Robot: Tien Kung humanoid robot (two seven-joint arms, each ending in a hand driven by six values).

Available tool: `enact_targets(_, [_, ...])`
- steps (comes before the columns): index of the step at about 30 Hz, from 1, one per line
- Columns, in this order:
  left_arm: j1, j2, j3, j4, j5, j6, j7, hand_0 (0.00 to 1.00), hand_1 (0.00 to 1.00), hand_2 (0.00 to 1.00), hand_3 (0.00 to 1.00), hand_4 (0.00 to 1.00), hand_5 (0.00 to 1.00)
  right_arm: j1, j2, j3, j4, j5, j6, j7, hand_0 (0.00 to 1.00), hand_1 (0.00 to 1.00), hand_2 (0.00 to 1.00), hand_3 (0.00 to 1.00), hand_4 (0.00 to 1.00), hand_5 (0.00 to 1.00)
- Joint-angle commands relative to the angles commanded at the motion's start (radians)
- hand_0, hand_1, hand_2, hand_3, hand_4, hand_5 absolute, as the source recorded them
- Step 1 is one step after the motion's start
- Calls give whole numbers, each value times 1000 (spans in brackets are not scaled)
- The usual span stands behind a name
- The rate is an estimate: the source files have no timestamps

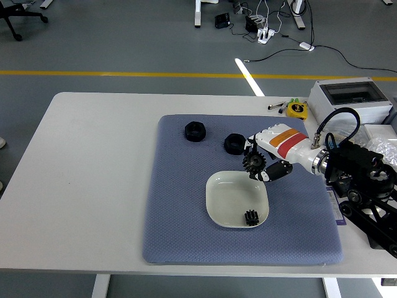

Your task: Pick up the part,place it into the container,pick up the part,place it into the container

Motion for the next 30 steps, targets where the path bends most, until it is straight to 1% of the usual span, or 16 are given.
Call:
enact_targets(2, [0, 1, 2, 0, -1, 0, 0, 717, 610, 688, 586, 684, 639, 12, 22, -28, 1, 3, 9, -4, 114, 224, 359, 472, 752, 224])
enact_targets(5, [0, 1, 1, 0, 0, 1, 0, 717, 610, 688, 586, 684, 639, 31, 58, -59, -16, 3, 22, -7, 114, 224, 359, 472, 752, 224])
enact_targets(6, [0, 2, 1, 0, 0, 1, 0, 717, 606, 687, 585, 684, 638, 36, 68, -66, -23, 2, 26, -7, 149, 347, 442, 493, 714, 270])
enact_targets(11, [2, 4, 0, 0, 1, 3, -1, 717, 606, 687, 585, 684, 638, 65, 108, -95, -62, -15, 51, -11, 149, 347, 442, 493, 714, 270])
enact_targets(12, [2, 4, -2, 0, 3, 2, 0, 715, 602, 687, 584, 684, 638, 72, 115, -103, -70, -24, 61, -14, 161, 404, 570, 668, 909, 358])
enact_targets(14, [2, 5, -4, 0, 7, 2, 2, 715, 602, 687, 584, 684, 638, 80, 123, -118, -85, -37, 69, -16, 161, 404, 570, 668, 909, 358])
enact_targets(17, [2, 7, -3, 0, 6, 3, 1, 715, 602, 687, 584, 684, 638, 82, 133, -137, -113, -54, 60, -17, 161, 404, 570, 668, 909, 358])
enact_targets(18, [2, 7, -4, 0, 7, 3, 1, 714, 599, 687, 584, 686, 636, 82, 135, -141, -120, -56, 56, -16, 186, 414, 759, 930, 998, 399])
enact_targets(23, [3, 7, -7, 1, 10, 4, 2, 714, 599, 687, 584, 686, 636, 75, 130, -150, -144, -51, 39, -4, 186, 414, 759, 930, 998, 399])
enact_targets(24, [3, 7, -8, 1, 11, 4, 3, 711, 598, 688, 585, 686, 637, 74, 128, -150, -144, -51, 38, -2, 188, 417, 782, 945, 998, 397])
enact_targets(30, [5, 7, -10, 1, 14, 3, 4, 710, 596, 689, 586, 685, 636, 67, 114, -132, -133, -44, 41, 1, 192, 416, 783, 939, 998, 387])
